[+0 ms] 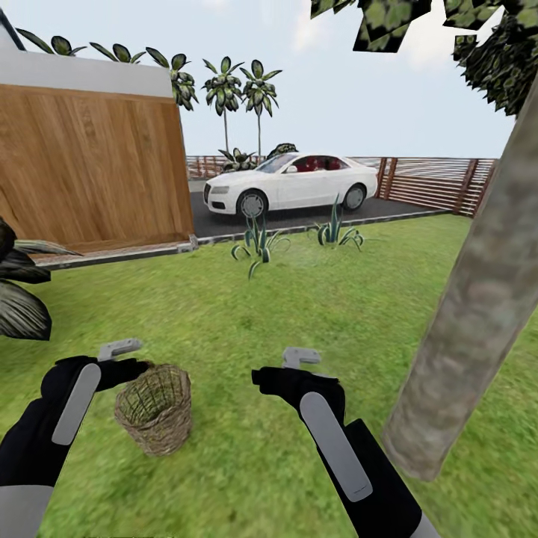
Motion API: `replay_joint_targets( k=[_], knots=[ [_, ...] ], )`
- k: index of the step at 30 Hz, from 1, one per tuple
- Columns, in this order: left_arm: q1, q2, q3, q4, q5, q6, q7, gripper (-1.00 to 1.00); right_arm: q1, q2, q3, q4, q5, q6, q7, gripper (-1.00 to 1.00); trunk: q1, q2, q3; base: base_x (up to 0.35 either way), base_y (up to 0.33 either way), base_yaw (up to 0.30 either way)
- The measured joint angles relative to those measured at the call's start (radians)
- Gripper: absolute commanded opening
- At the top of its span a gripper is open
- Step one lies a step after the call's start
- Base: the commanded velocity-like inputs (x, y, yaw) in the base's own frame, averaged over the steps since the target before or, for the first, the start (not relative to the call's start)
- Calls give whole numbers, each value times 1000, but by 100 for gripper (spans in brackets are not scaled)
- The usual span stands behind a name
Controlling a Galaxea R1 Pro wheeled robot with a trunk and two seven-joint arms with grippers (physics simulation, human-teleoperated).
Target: Take the three Easter eggs out of the wicker basket on the lawn in the garden, then place them on the lawn next to a single tree (choose any tree) so that all three eggs are next to the same tree and none are left in the basket.
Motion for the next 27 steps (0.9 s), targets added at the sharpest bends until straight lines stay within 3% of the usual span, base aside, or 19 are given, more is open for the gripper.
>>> replay_joint_targets(
  k=[6,16,27],
  knots=[
    [0,0,1,0,-2,0,0,100,0,0,0,0,0,0,0,100,-23,42,27,0,0,201],
    [0,0,1,-13,1,0,-1,100,0,0,0,0,0,0,-1,100,-23,42,40,13,0,195],
    [0,0,1,-17,1,0,-1,100,0,0,-1,-1,0,0,-1,100,-24,42,43,251,1,38]
  ],
)
